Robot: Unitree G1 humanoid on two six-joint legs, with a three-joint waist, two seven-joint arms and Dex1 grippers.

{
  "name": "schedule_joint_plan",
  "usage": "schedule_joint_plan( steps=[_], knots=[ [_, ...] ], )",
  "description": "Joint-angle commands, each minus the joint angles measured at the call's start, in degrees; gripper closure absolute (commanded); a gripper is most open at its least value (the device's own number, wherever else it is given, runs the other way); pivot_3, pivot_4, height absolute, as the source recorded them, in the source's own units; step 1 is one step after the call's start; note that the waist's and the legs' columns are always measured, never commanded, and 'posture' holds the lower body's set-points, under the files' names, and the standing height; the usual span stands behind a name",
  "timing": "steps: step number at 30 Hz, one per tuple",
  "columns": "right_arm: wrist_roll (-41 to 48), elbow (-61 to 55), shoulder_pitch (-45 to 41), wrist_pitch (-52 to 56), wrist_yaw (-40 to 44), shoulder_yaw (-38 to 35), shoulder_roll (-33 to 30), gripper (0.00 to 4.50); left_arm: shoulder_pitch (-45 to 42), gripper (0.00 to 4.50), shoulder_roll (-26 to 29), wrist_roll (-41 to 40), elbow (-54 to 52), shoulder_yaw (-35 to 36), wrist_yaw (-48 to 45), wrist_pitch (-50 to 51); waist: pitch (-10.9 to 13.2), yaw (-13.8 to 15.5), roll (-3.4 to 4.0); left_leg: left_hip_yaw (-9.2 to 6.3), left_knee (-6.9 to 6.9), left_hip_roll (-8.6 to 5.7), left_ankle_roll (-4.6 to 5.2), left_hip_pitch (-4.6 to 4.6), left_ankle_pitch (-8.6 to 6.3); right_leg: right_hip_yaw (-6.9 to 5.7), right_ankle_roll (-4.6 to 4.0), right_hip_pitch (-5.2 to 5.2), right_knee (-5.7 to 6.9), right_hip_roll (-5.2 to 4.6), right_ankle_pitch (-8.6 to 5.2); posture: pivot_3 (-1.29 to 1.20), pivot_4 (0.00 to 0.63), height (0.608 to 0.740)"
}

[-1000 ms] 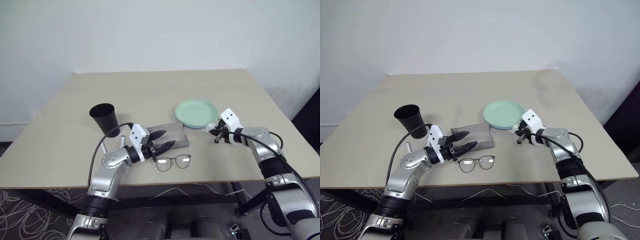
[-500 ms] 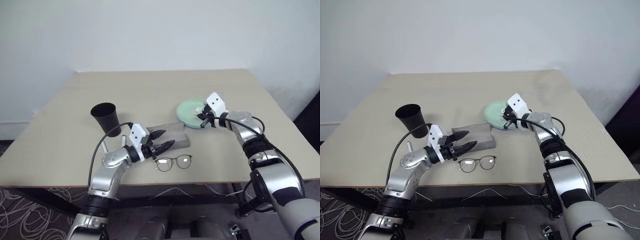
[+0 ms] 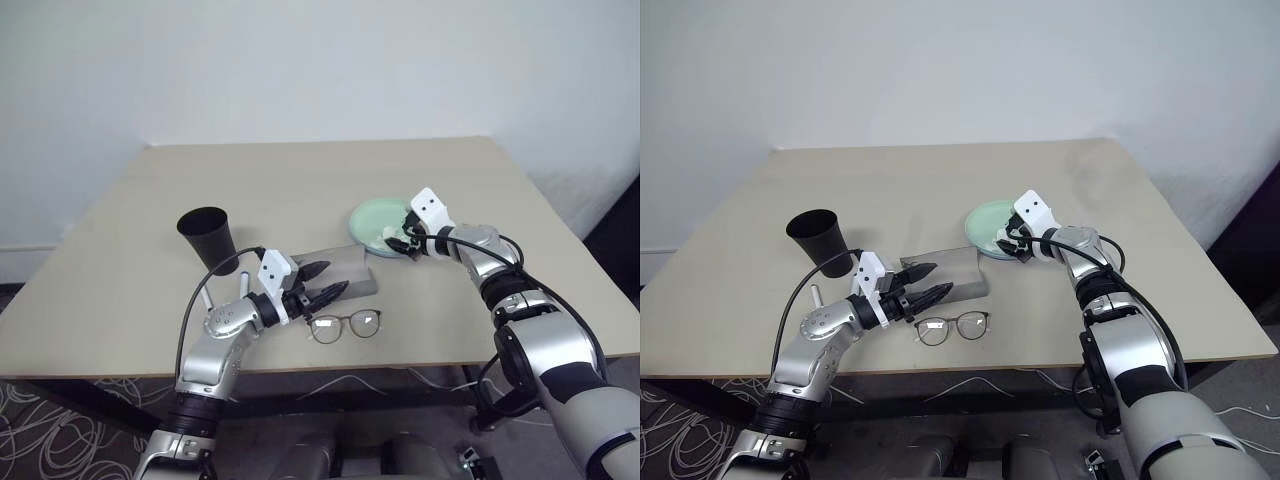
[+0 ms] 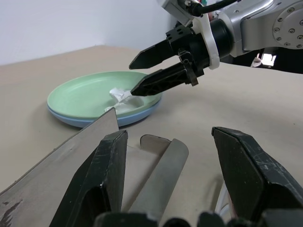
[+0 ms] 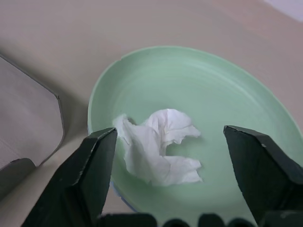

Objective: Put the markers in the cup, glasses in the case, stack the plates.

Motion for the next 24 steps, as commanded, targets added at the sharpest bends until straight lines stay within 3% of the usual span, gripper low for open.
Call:
schedule_joint_plan(
  steps=[1, 7, 15, 24],
  knots=[
    [3.2, -6.8, 1.6, -3.5, 4.5, -2.8, -2.2, 0.57, -1.9, 1.51, 1.5, 0.5, -1.3, 0.2, -1.4, -0.3, 0.0, 0.0, 0.0, 0.0, 0.0, 0.0, 0.0, -0.01, 0.0, -0.01, 0.0, 0.01, 0.0, 0.0, 0.0, 0.0, 0.0, 0.736],
    [6.2, -22.6, 14.6, -8.3, 14.7, -2.6, -7.4, 0.57, -4.3, 1.51, 4.6, -0.5, -0.9, -1.3, -7.9, 3.0, 0.0, 0.1, -0.01, -0.02, 0.03, -0.02, 0.01, -0.02, 0.0, -0.04, 0.07, 0.09, -0.08, -0.04, -0.05, 0.0, 0.0, 0.736],
    [14.0, -38.3, 27.2, -2.5, 26.1, -3.8, -11.6, 0.57, -10.2, 1.51, 10.4, 0.7, 2.3, -5.6, -20.5, 6.5, 0.0, -0.7, 0.01, -0.01, 0.04, 0.03, 0.02, -0.05, -0.02, 0.0, 0.07, 0.06, 0.0, -0.06, -0.09, 0.0, 0.0, 0.736],
    [14.5, -42.7, 32.7, -2.1, 25.3, -3.2, -11.9, 0.57, -18.6, 1.51, 14.5, 3.2, 7.0, -11.2, -30.6, 11.2, 0.1, -1.1, -0.04, -0.02, 0.16, 0.01, 0.05, -0.34, -0.04, -0.09, 0.06, -0.09, 0.0, -0.2, -0.11, 0.0, 0.0, 0.736]
  ],
)
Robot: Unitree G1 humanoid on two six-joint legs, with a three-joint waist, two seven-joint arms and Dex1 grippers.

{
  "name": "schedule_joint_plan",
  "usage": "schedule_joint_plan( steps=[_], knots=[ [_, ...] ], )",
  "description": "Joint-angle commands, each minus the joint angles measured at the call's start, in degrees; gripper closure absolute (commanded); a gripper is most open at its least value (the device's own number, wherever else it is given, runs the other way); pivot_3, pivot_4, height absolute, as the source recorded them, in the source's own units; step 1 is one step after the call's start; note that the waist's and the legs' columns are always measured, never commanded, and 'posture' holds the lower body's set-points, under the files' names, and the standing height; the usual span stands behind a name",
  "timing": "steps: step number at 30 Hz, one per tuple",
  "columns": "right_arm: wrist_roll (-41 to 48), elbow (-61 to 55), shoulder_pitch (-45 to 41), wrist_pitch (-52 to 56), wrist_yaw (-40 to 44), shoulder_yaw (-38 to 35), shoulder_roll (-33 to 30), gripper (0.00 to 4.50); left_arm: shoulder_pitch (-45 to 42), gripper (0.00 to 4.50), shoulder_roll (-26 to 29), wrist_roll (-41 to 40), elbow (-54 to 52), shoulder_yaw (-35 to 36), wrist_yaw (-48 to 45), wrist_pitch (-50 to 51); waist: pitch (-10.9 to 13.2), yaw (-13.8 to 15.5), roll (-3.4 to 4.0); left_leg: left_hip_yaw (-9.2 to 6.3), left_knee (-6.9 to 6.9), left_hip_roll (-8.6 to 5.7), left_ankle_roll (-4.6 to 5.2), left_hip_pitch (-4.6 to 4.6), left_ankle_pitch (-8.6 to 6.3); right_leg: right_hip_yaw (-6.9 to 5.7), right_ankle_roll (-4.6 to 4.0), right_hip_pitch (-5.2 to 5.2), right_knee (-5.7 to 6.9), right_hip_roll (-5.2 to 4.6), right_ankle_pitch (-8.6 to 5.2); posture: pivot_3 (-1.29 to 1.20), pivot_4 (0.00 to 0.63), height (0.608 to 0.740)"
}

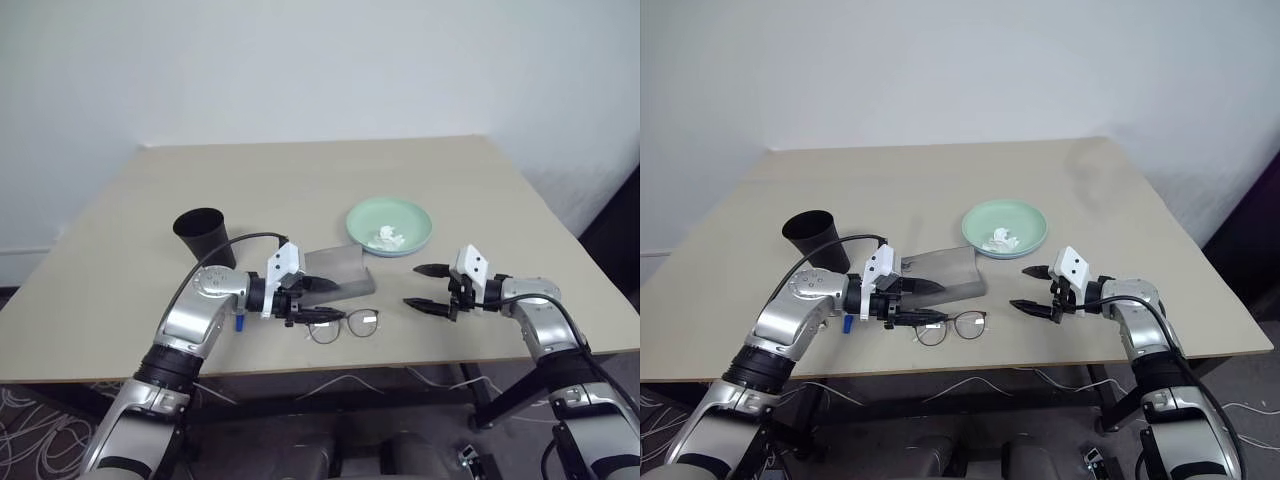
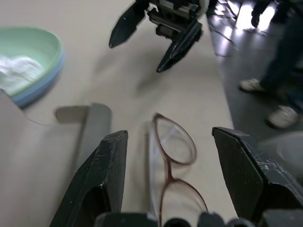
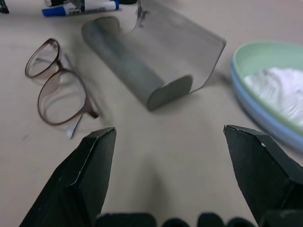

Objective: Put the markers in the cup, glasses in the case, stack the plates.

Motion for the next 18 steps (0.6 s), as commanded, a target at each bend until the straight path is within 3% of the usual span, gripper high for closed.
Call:
schedule_joint_plan(
  steps=[1, 6, 18],
  knots=[
    [0.9, -3.4, -0.1, -0.5, -1.7, -1.1, 0.1, 0.57, -3.4, 1.51, 0.9, 1.2, -0.1, -1.8, -3.4, 1.4, 0.0, 0.0, -0.01, 0.0, -0.01, 0.0, 0.0, -0.04, 0.0, 0.01, 0.0, -0.07, -0.01, 0.01, 0.0, 0.0, 0.0, 0.736],
    [1.5, -6.8, 2.4, 0.1, -3.7, -1.2, 0.9, 0.57, -5.5, 1.51, 1.0, 4.1, 0.6, -5.5, -6.1, 2.2, 0.0, 0.1, -0.02, -0.01, 0.0, 0.0, 0.0, -0.48, 0.01, 0.0, 0.04, -0.57, 0.01, 0.07, 0.02, 0.0, 0.0, 0.736],
    [1.4, -13.3, 7.6, 0.8, -10.4, -1.2, 2.9, 0.57, -10.9, 1.51, -2.3, 12.0, 11.4, -9.2, -7.0, -6.2, 0.0, 0.1, -0.1, -0.02, 0.16, 0.0, 0.0, -0.5, 0.01, -0.01, 0.03, -0.5, 0.08, 0.06, 0.01, 0.0, 0.0, 0.736]
  ],
)
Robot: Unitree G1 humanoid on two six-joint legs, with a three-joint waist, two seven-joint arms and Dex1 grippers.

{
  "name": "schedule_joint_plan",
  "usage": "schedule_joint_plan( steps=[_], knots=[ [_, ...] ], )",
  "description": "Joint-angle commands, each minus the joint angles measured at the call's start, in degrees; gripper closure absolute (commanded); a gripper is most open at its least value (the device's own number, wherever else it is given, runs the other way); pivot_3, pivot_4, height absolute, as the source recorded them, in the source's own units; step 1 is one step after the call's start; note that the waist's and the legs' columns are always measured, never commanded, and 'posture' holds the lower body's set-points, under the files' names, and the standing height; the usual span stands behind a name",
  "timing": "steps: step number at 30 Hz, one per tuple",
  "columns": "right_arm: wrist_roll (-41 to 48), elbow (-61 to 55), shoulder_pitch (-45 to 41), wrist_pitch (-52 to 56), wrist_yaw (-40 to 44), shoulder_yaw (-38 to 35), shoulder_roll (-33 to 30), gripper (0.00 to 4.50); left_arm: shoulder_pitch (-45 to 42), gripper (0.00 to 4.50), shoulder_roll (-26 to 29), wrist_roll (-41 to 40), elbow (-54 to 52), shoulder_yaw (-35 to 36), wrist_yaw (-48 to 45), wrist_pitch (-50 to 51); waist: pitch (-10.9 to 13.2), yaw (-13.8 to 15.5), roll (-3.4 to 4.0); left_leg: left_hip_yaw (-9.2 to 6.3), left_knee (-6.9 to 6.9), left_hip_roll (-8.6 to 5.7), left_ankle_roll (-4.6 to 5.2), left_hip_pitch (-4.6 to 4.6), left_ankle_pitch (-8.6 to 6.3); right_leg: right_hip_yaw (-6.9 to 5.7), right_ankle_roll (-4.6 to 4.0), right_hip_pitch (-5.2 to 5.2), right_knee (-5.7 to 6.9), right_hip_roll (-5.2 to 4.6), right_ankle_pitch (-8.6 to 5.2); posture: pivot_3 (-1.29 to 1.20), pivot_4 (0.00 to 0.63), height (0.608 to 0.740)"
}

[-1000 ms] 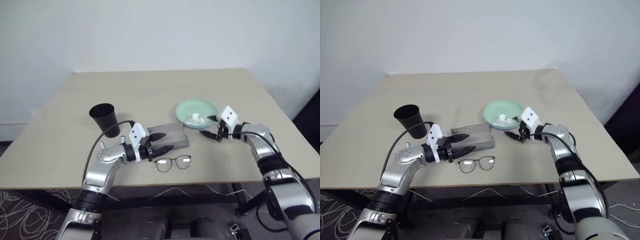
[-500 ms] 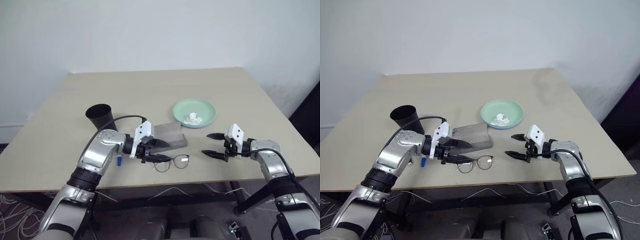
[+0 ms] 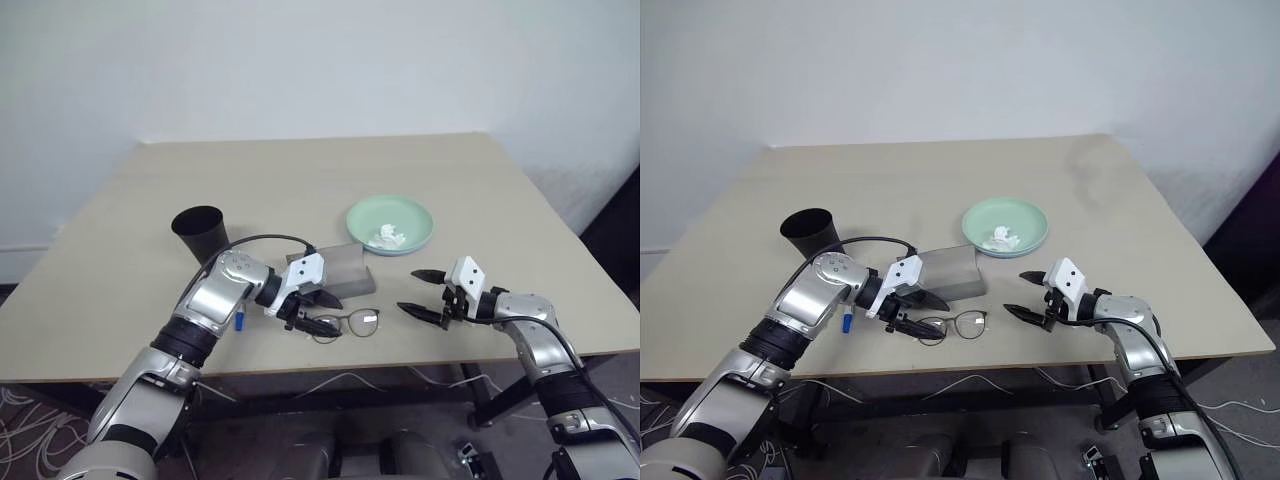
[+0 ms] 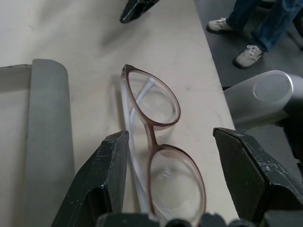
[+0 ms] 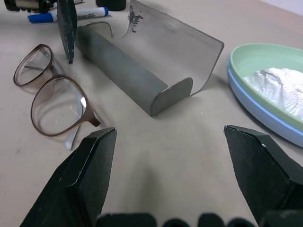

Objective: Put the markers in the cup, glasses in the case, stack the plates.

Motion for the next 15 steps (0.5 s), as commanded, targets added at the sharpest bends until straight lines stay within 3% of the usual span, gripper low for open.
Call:
schedule_joint_plan(
  steps=[1, 8, 11, 15],
  knots=[
    [1.1, -4.0, 1.2, -0.1, -2.3, -1.1, 0.7, 0.57, -3.6, 1.51, -1.2, 2.5, 3.3, -0.6, -0.5, -3.8, 0.0, 0.0, -0.03, -0.01, 0.0, 0.0, 0.0, 0.0, 0.0, -0.01, 0.0, 0.0, 0.0, 0.0, 0.0, 0.0, 0.0, 0.736],
    [0.9, -6.8, 3.7, 0.6, -4.7, -0.4, 1.7, 0.57, -6.0, 1.51, -3.5, 5.6, 8.8, -1.4, -0.6, -8.0, 0.0, 0.0, -0.05, 0.0, 0.04, 0.0, 0.0, -0.01, 0.0, -0.01, 0.06, 0.0, -0.02, 0.01, 0.03, 0.0, 0.0, 0.736],
    [0.9, -7.4, 4.2, 0.7, -5.4, -0.3, 1.8, 0.52, -6.3, 2.09, -4.5, 6.2, 9.7, -1.4, -1.1, -8.4, 0.0, 0.0, -0.06, 0.0, 0.05, 0.0, 0.0, -0.01, 0.0, -0.02, 0.11, 0.0, 0.01, 0.02, 0.06, 0.0, 0.0, 0.736],
    [0.9, -7.4, 4.1, 0.9, -5.9, -0.2, 1.9, 0.52, -6.1, 3.48, -4.9, 6.7, 9.7, -1.2, -1.6, -8.6, 0.0, 0.0, -0.06, 0.0, 0.08, 0.0, 0.0, -0.01, 0.0, -0.03, 0.12, 0.01, 0.03, 0.02, 0.07, 0.0, 0.0, 0.736]
  ],
)
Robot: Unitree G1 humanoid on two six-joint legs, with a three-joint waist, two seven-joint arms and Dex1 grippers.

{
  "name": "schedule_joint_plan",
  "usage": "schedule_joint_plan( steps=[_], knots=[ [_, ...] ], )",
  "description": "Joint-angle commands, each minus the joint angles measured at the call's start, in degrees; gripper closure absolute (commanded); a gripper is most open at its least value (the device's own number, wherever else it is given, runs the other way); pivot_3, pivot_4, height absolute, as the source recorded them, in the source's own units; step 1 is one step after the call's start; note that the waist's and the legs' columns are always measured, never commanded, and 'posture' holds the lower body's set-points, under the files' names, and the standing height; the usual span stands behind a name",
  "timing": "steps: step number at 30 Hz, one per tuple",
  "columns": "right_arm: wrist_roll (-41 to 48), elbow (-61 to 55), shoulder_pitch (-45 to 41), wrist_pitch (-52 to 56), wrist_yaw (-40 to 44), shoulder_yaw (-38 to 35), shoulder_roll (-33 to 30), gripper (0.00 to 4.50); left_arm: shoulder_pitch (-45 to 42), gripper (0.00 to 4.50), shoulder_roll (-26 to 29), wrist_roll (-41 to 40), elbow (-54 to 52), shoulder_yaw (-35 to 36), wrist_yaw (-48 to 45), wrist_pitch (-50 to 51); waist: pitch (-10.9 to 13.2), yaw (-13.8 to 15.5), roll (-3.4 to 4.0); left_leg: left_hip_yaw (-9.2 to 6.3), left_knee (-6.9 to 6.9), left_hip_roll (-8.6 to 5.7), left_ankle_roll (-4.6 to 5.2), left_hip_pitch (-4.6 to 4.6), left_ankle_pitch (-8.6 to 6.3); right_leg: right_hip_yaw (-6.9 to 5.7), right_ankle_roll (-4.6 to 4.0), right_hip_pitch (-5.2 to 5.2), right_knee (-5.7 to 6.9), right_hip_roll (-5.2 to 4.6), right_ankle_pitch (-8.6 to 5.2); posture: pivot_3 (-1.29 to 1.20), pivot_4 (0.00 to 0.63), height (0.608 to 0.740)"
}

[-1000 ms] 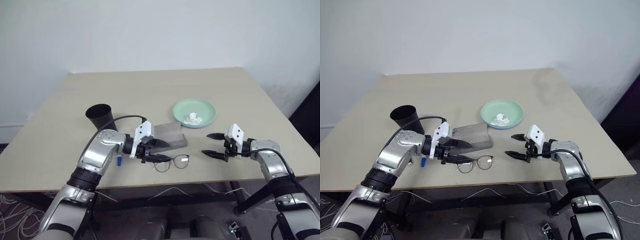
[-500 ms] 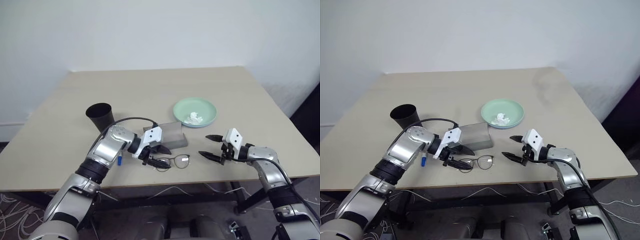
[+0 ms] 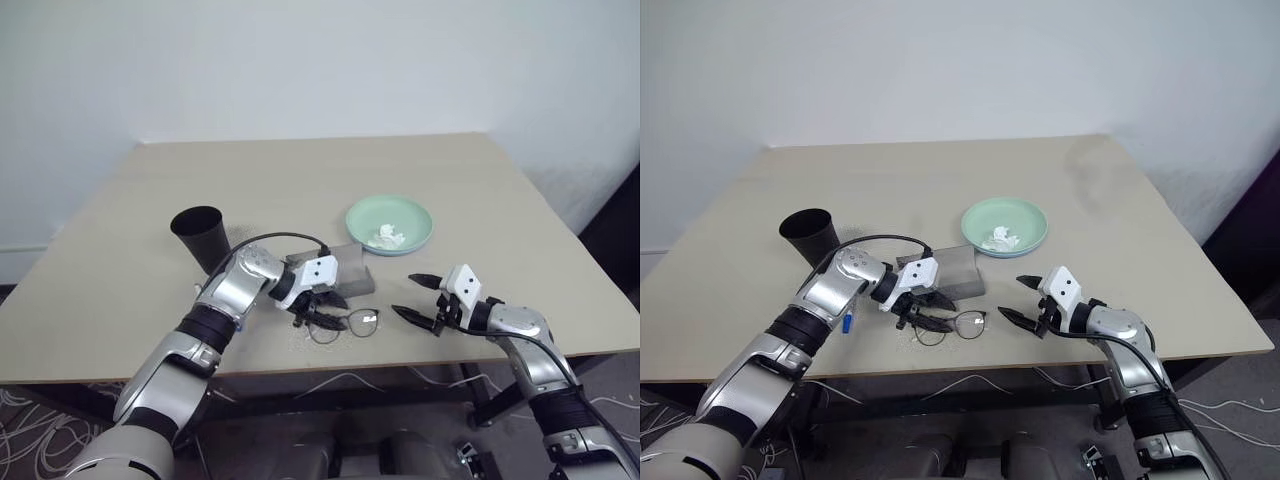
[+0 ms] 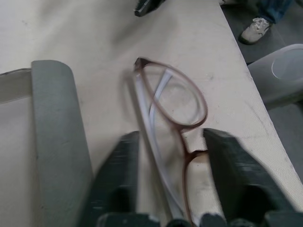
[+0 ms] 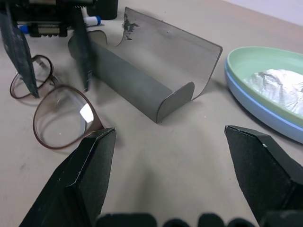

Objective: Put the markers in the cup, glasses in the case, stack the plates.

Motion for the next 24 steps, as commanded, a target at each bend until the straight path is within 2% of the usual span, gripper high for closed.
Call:
schedule_joint_plan(
  steps=[1, 2, 21, 23, 24],
  knots=[
    [0.8, -2.1, -0.6, -0.2, -0.6, -0.6, 0.0, 0.52, -1.6, 3.8, 0.0, 0.3, -0.7, 0.5, -1.0, -0.6, 0.0, 0.0, 0.0, 0.0, 0.0, 0.0, 0.0, 0.0, 0.0, 0.0, 0.0, 0.01, 0.0, 0.0, 0.0, 0.0, 0.0, 0.736],
    [0.8, -2.0, -0.7, -0.2, -0.6, -0.6, 0.0, 0.52, -1.5, 4.14, 0.2, 0.5, -0.9, 0.4, -1.2, -0.6, 0.0, 0.0, -0.01, 0.0, 0.03, 0.0, 0.0, 0.0, 0.0, -0.01, 0.0, 0.02, 0.0, 0.0, 0.0, 0.0, 0.0, 0.736],
    [1.8, -0.4, -3.1, -0.8, 1.1, -0.5, -0.2, 0.52, -0.1, 4.14, 2.0, -1.5, -5.8, 2.2, -2.6, 2.7, 0.0, 0.0, -0.04, -0.02, 0.11, 0.0, 0.03, 0.05, 0.01, -0.05, 0.02, 0.09, 0.04, 0.02, 0.02, 0.0, 0.0, 0.736],
    [2.4, -0.7, -3.0, -0.6, 2.2, -0.6, -0.3, 0.52, 0.0, 4.49, 2.2, -1.4, -6.3, 2.3, -2.2, 2.9, 0.0, 0.0, -0.04, -0.02, 0.12, 0.0, 0.03, 0.05, 0.02, -0.04, 0.02, 0.09, 0.04, 0.03, 0.02, 0.0, 0.0, 0.736],
    [3.2, -1.0, -2.9, -0.2, 3.2, -0.8, -0.5, 0.52, 0.0, 4.49, 2.2, -1.4, -6.4, 2.3, -2.1, 3.1, 0.0, 0.0, -0.03, -0.02, 0.12, 0.0, 0.03, 0.05, 0.02, -0.05, 0.02, 0.1, 0.03, 0.02, 0.02, 0.0, 0.0, 0.736]
  ],
)
